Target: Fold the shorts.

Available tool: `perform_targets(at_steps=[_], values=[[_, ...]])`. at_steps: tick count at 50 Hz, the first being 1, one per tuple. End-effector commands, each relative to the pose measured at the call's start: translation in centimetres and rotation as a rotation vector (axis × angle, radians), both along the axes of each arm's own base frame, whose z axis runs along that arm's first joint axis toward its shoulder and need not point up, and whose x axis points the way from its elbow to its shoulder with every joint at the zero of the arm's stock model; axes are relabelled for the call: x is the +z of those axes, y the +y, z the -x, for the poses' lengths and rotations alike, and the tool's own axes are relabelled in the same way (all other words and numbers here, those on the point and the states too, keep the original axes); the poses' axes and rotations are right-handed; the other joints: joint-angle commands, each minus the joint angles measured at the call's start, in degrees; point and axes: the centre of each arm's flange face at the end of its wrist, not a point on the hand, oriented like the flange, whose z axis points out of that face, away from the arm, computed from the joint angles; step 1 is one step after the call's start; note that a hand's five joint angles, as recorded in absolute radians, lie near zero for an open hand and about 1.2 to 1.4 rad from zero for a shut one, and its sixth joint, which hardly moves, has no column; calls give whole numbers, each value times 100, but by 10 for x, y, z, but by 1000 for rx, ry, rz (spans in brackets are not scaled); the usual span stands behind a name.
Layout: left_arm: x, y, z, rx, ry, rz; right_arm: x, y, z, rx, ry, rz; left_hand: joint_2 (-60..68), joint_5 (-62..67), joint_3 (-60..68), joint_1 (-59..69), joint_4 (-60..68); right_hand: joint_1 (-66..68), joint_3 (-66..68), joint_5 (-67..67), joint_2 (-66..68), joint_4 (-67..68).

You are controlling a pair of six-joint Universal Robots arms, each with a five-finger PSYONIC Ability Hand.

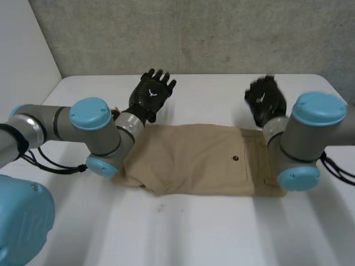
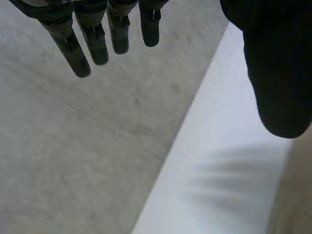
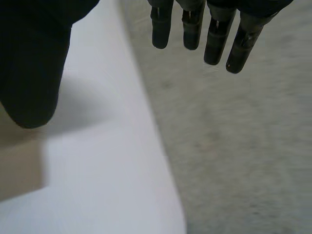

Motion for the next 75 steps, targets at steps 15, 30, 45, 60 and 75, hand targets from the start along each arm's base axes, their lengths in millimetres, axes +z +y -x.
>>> perform_targets(at_steps=[15,30,45,60,75], values=[[93,121,-70,39,312,-309,59,108,60,-98,-438,-424,-365,-375,-387,-108,-335,234,30,-60,32,3],[39,180,-100,97,316,-628,-13,119,83,-115,-471,-598,-365,-375,-387,-108,-335,1529,1325,1236,1327,1299],[32,176,-107,129,313,-648,-38,94,86,-125,-486,-545,-365,-375,-387,-108,-335,3832,3629,3539,3631,3602],[32,178,-108,133,313,-650,-19,65,120,-228,-449,-444,-365,-375,-387,-108,-335,6789,6585,6495,6587,6558],[32,180,-115,150,316,-650,37,47,101,-111,-150,-305,-365,-375,-387,-108,-335,6789,6585,6495,6587,6558]])
